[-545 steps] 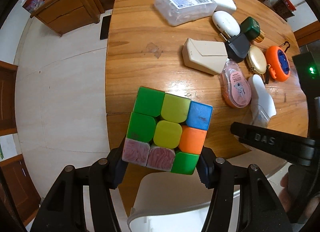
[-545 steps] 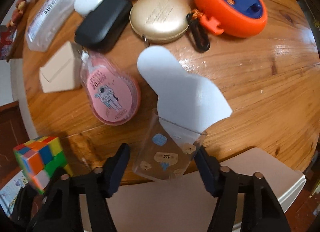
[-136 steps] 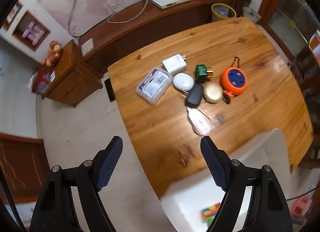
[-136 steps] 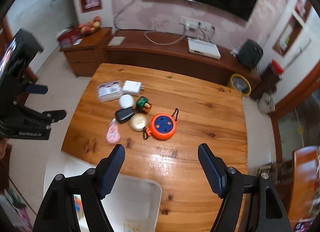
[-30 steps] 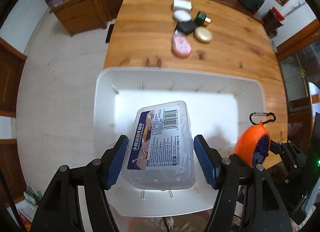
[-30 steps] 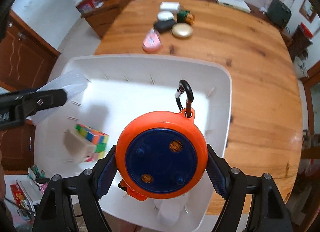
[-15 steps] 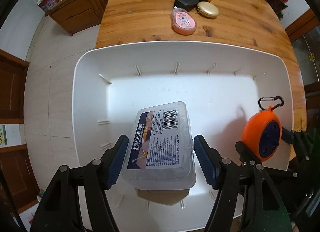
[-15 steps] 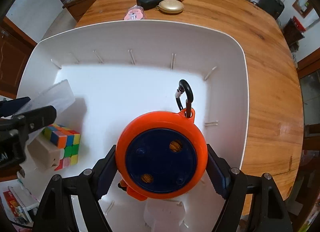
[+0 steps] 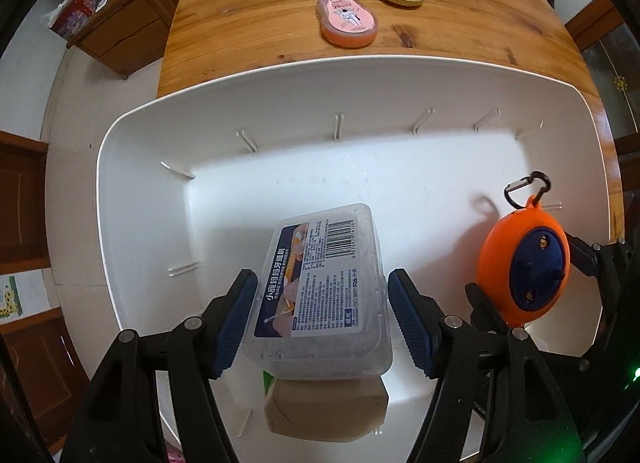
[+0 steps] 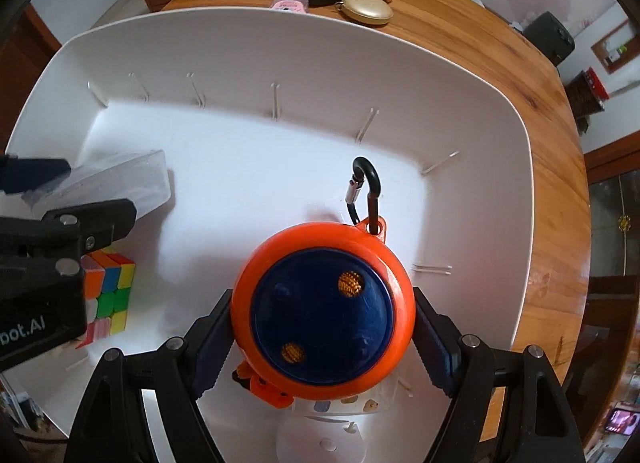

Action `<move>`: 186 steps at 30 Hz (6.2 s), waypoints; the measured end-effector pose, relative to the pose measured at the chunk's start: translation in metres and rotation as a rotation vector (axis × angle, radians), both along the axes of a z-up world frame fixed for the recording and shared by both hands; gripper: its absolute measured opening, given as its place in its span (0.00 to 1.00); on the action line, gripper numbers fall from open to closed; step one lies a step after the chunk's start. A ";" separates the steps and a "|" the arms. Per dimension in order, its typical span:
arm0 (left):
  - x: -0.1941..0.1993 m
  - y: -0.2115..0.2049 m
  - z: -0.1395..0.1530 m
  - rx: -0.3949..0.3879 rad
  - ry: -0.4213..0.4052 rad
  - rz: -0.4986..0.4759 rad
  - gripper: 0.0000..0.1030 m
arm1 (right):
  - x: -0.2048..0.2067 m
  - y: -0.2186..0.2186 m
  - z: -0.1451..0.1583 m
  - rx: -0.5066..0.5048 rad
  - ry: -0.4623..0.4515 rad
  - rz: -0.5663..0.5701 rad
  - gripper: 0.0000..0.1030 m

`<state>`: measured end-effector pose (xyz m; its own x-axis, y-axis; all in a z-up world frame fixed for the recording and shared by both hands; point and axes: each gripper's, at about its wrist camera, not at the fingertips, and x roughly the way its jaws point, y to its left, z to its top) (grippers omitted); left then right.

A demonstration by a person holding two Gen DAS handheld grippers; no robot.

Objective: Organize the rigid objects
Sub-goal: 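Lower the clear box and orange reel into the tray and open both tools, then move both tools back toward the remaining items on the table, then grasp the white earbud case with the left tool while the right tool grasps the gold compact, then carry the earbud case and the gold compact over the tray with both tools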

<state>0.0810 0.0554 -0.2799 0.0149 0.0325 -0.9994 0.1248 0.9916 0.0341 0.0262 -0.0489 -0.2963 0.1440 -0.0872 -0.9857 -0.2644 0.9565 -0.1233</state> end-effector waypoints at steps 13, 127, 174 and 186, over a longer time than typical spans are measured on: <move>0.011 0.007 0.001 -0.062 0.025 0.053 0.88 | -0.004 -0.010 0.015 0.091 -0.024 -0.030 0.81; 0.298 -0.024 -0.036 -0.040 -0.010 0.227 0.91 | 0.244 -0.017 0.008 0.117 -0.194 0.187 0.81; 0.177 0.016 0.134 -0.088 -0.234 0.083 0.50 | 0.155 -0.045 0.140 0.180 -0.353 0.053 0.53; 0.068 0.029 0.172 -0.043 -0.308 0.071 0.50 | 0.058 -0.048 0.206 0.252 -0.442 0.044 0.54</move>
